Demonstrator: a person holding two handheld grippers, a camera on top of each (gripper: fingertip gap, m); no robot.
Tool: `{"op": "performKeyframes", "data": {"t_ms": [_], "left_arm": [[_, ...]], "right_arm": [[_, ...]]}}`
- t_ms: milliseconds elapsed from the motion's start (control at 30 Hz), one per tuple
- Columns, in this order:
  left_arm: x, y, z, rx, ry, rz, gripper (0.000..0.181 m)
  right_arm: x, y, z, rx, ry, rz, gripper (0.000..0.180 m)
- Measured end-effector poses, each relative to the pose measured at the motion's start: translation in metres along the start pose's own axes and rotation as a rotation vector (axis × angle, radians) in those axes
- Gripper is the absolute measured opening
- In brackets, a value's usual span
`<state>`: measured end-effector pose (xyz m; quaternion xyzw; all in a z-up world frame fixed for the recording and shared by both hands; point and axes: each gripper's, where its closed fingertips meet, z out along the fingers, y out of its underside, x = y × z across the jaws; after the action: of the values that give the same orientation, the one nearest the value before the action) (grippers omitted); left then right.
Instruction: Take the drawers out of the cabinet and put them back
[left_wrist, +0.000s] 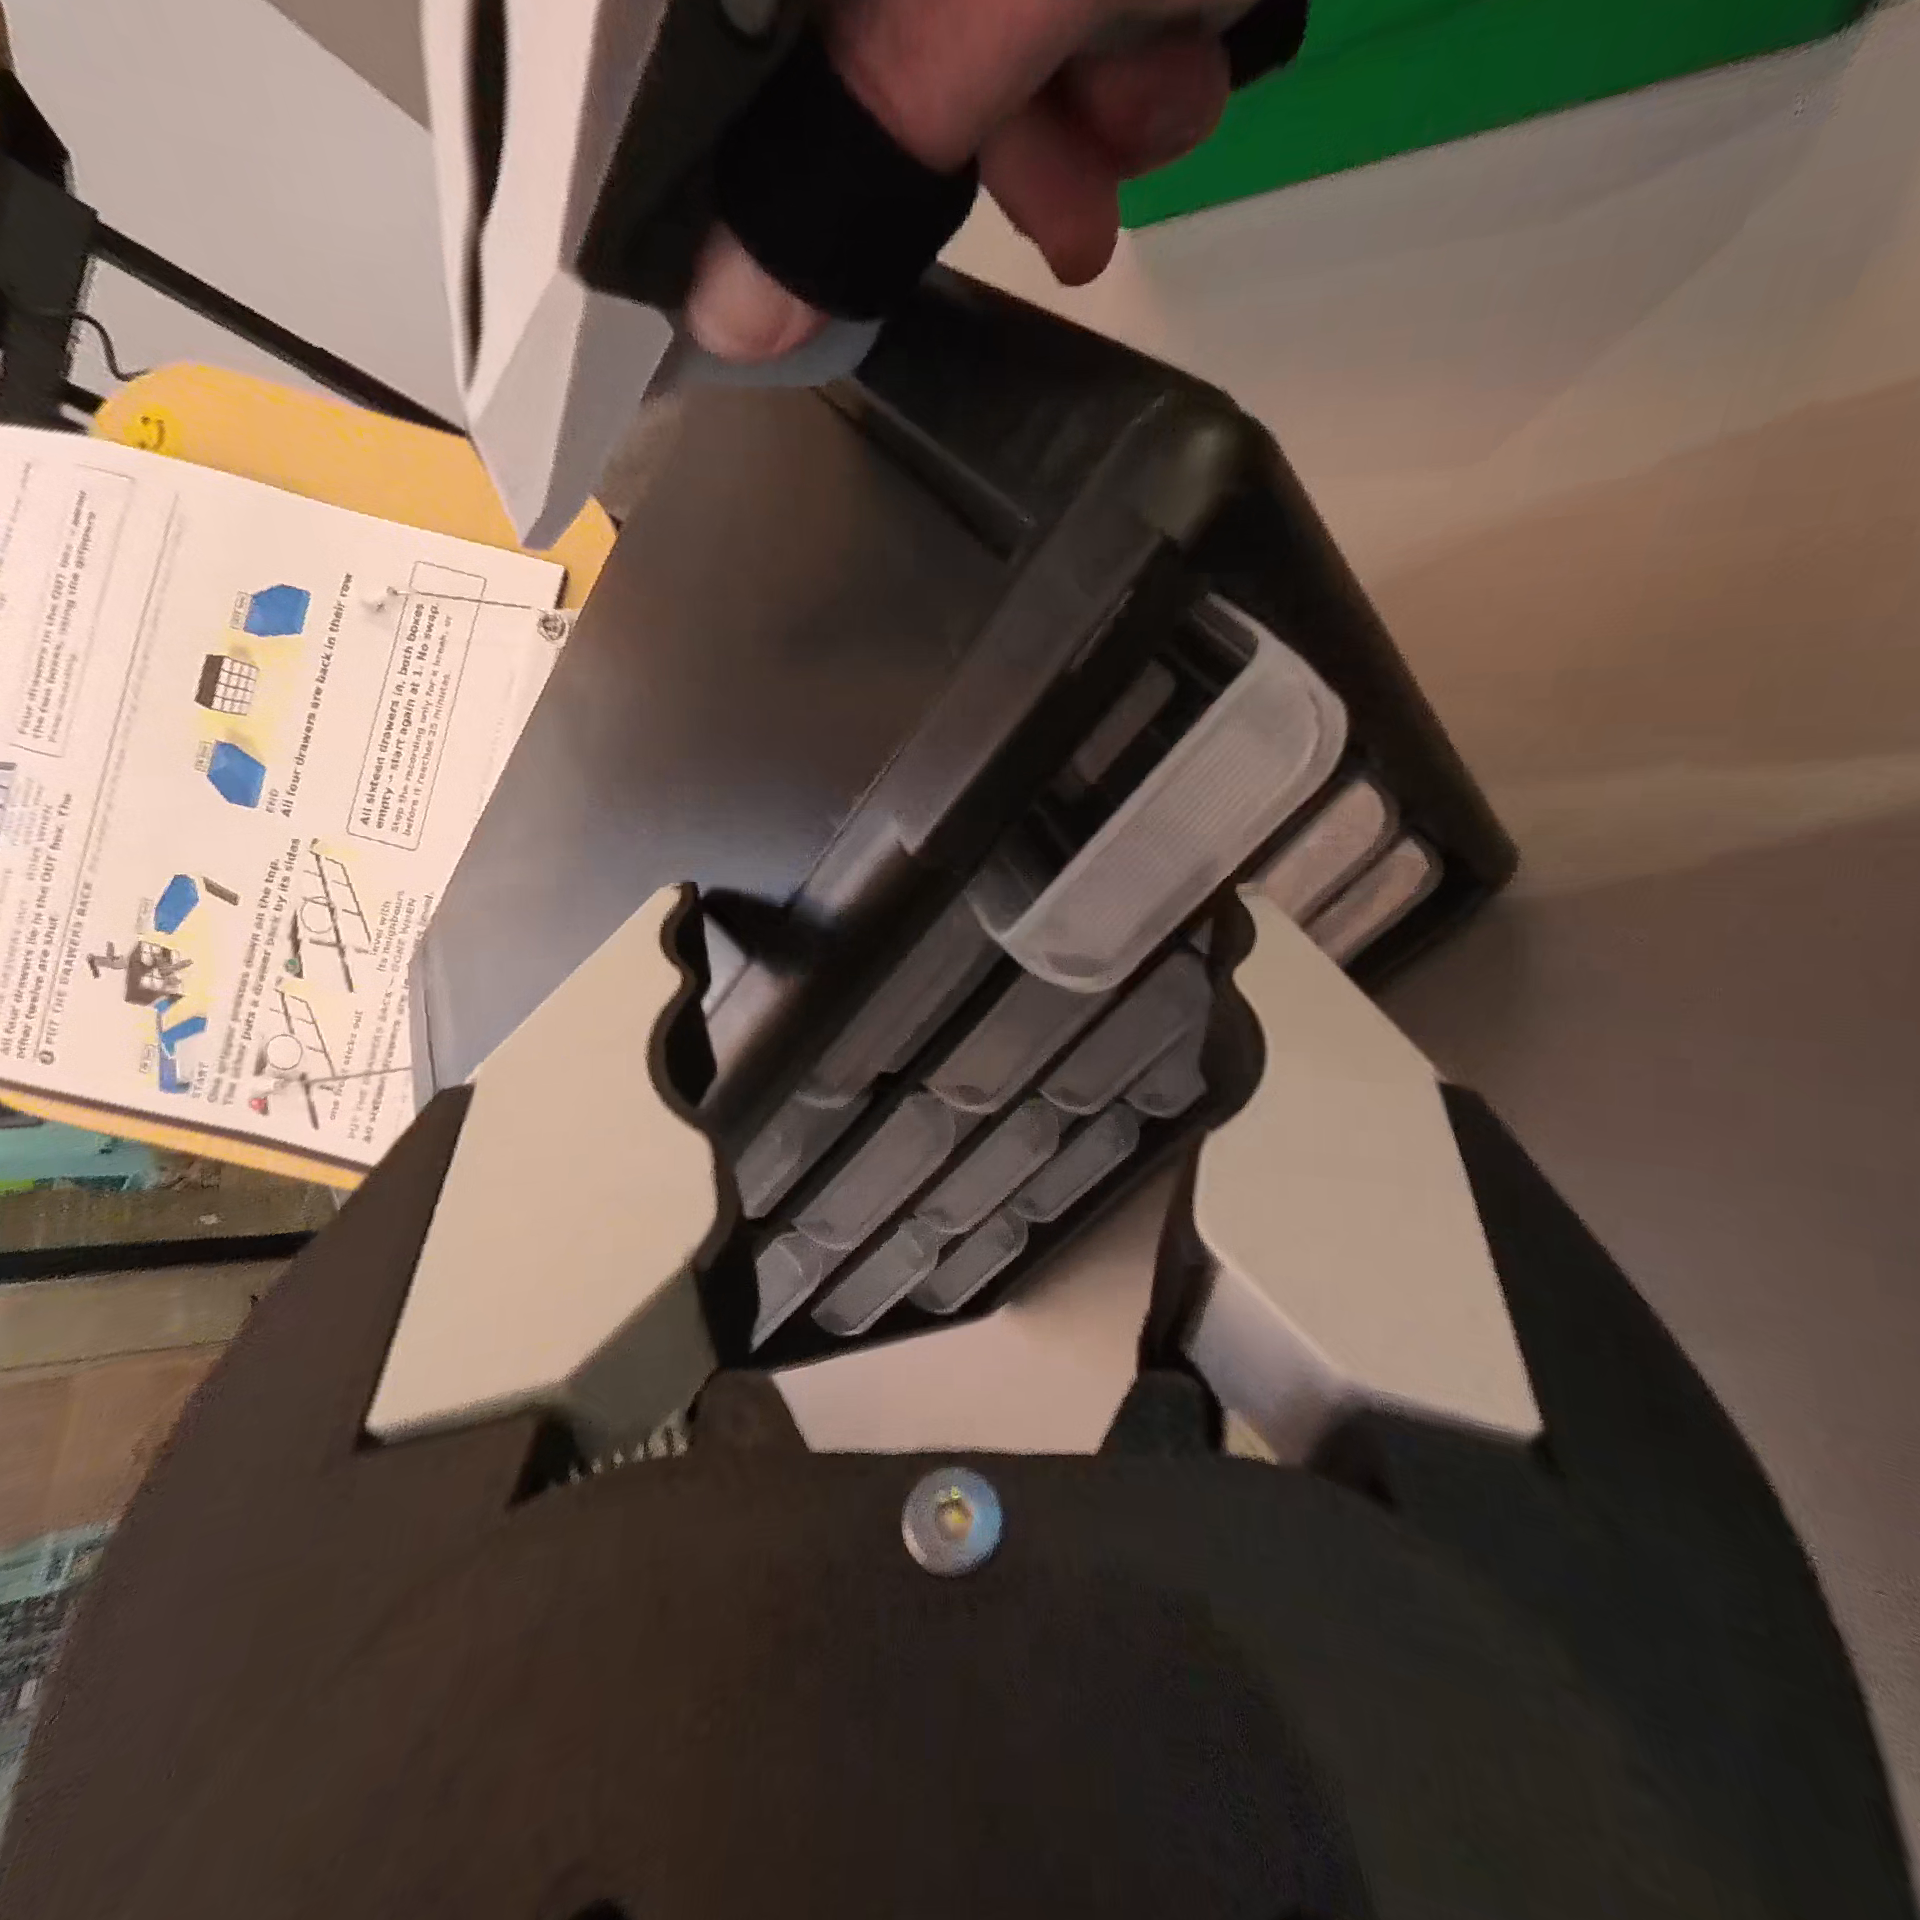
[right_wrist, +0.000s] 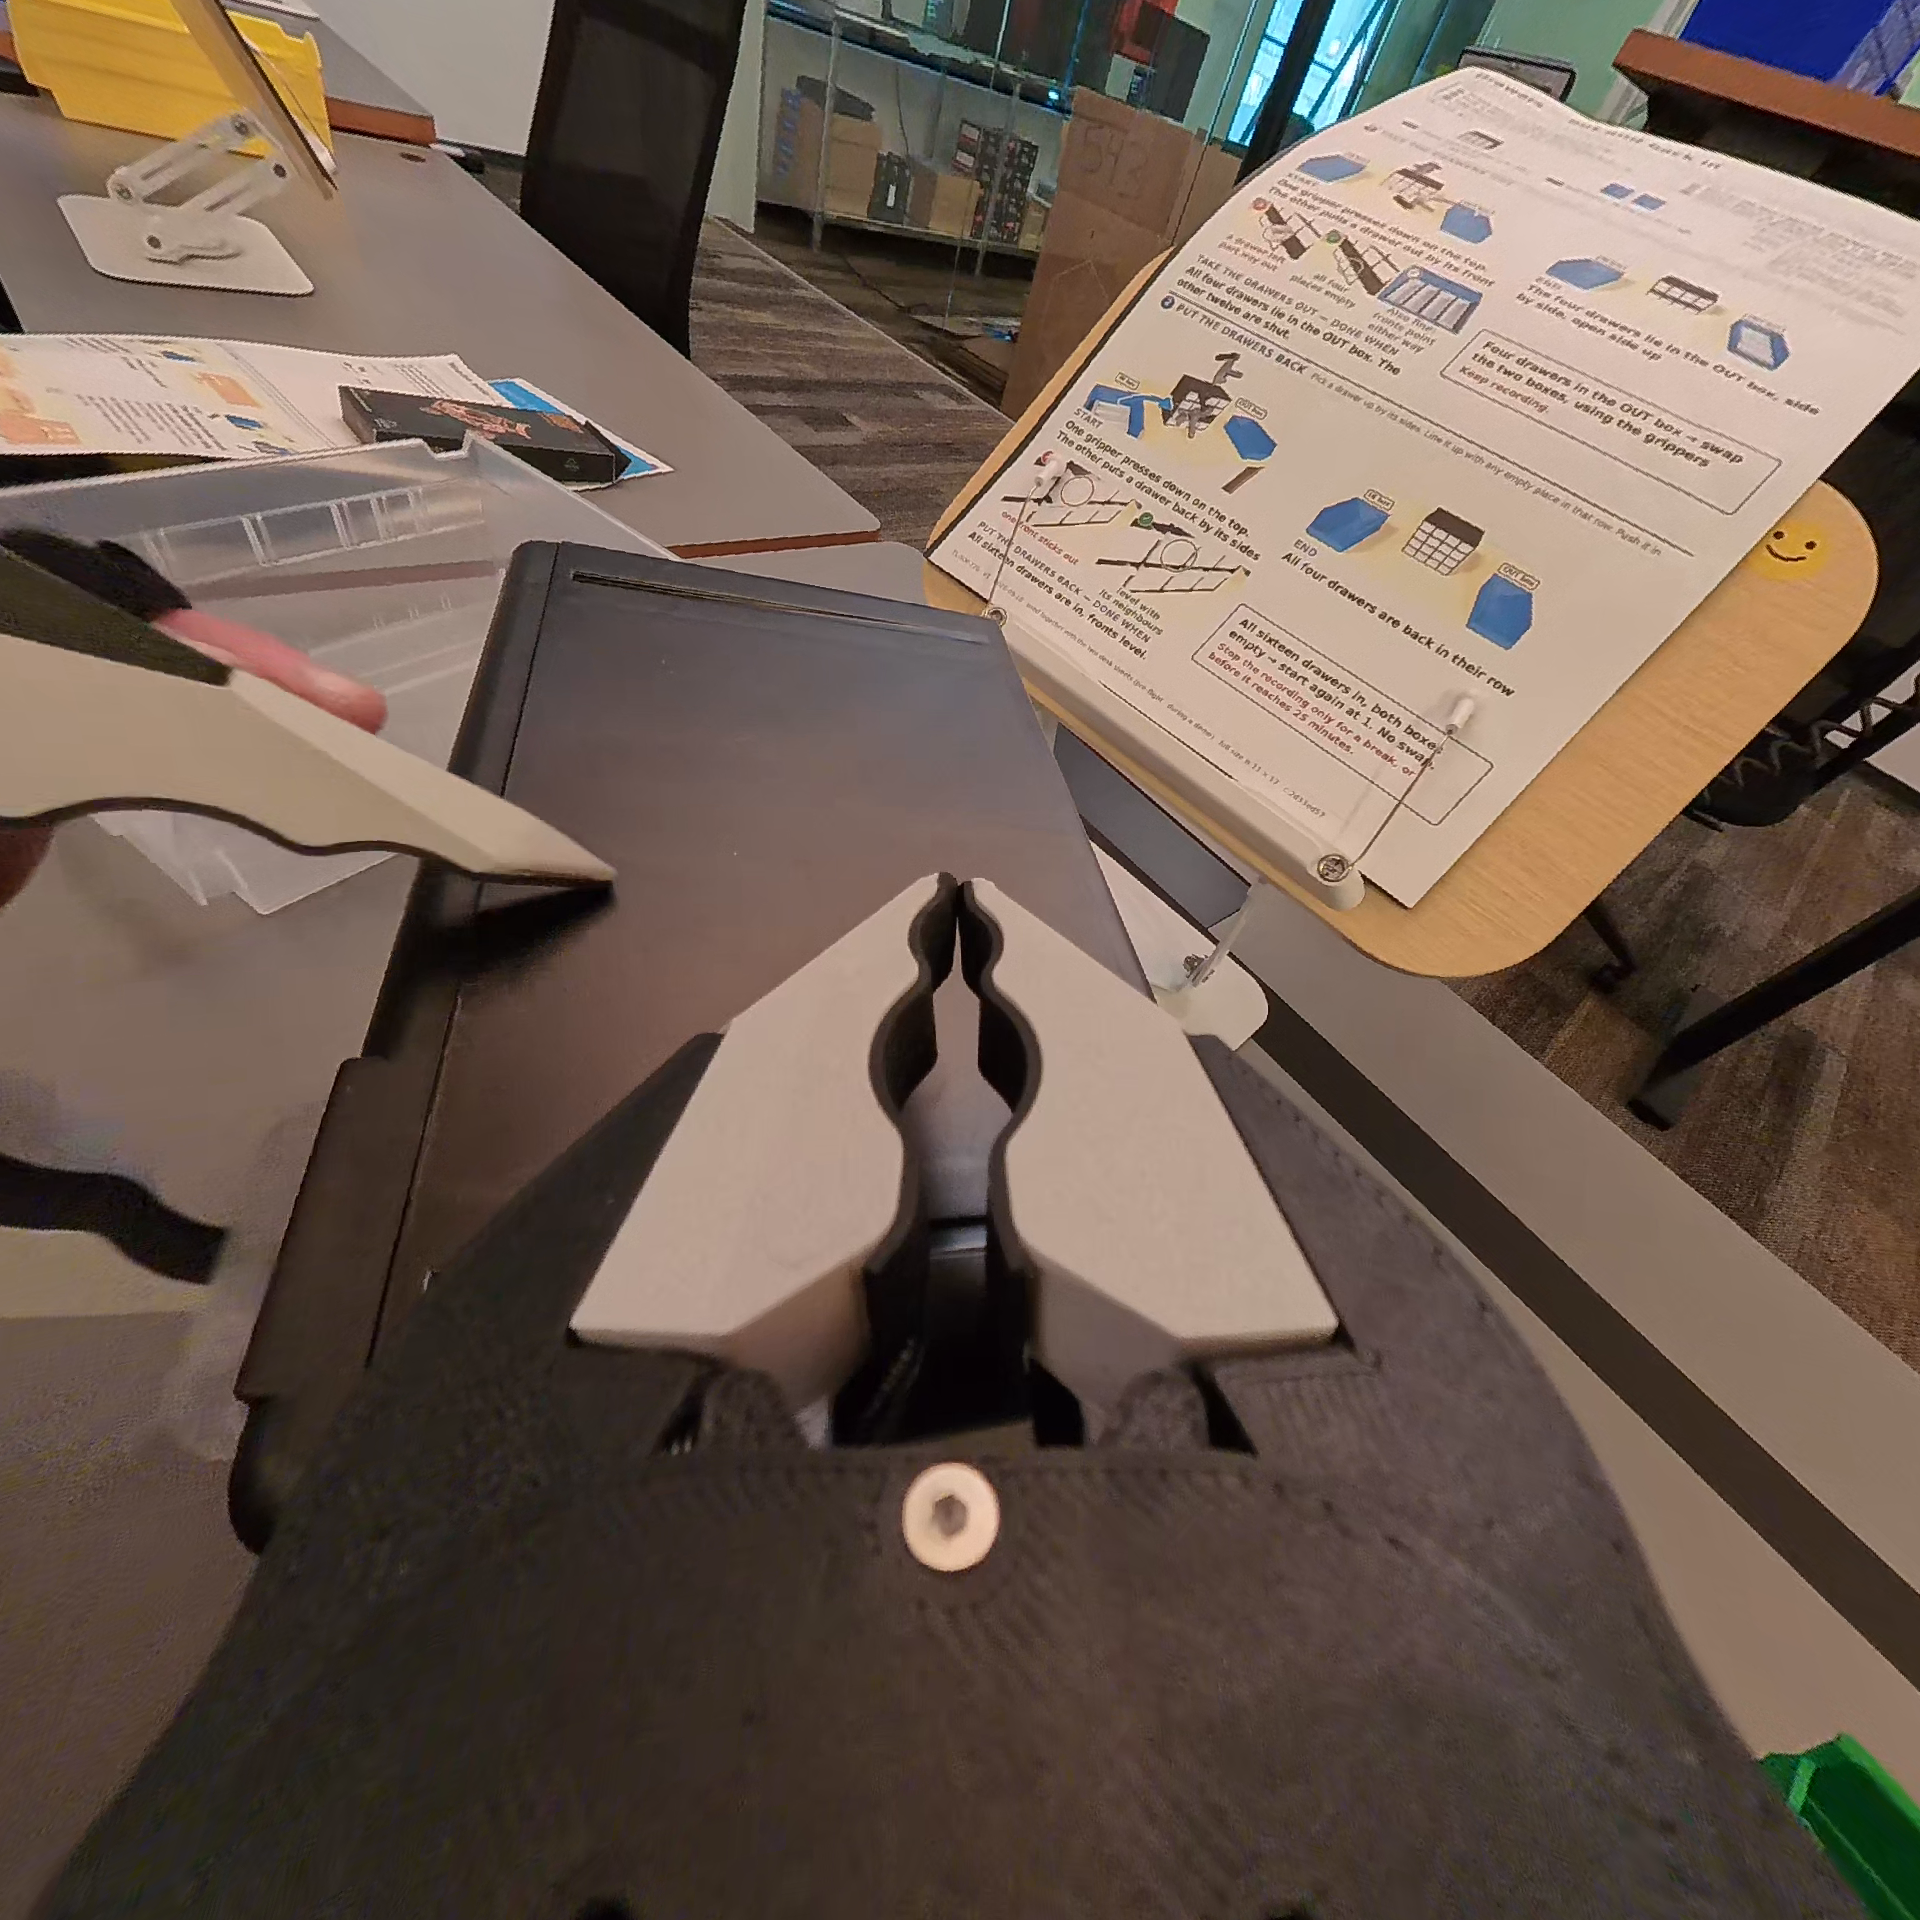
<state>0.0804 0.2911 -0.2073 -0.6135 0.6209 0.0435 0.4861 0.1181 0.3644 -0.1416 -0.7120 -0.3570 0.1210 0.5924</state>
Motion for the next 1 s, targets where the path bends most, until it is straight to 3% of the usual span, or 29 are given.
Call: {"op": "performKeyframes", "data": {"t_ms": [267, 433, 533, 700, 833, 1000], "left_arm": [[-0.012, -0.004, 0.012, -0.05, -0.049, -0.059, 0.084], [-0.017, 0.002, -0.008, 0.002, -0.03, -0.035, 0.074], [-0.043, 0.027, -0.02, -0.021, -0.061, -0.089, 0.08], [-0.073, 0.071, -0.024, -0.059, -0.037, -0.162, 0.087], [-0.094, 0.104, -0.015, -0.125, 0.0, -0.26, 0.106], [-0.092, 0.124, 0.001, -0.127, 0.154, -0.376, 0.108]], "right_arm": [[0.002, 0.0, 0.0, 0.007, 0.0, 0.004, 0.0], [0.002, 0.001, 0.0, -0.011, 0.014, -0.01, 0.0], [0.007, 0.004, -0.004, -0.053, 0.039, -0.01, 0.023], [0.012, 0.005, -0.027, -0.149, 0.01, -0.04, 0.045], [-0.006, 0.024, -0.052, -0.336, -0.125, 0.009, 0.095], [-0.039, 0.045, -0.067, -0.525, -0.237, 0.039, 0.11]]}}
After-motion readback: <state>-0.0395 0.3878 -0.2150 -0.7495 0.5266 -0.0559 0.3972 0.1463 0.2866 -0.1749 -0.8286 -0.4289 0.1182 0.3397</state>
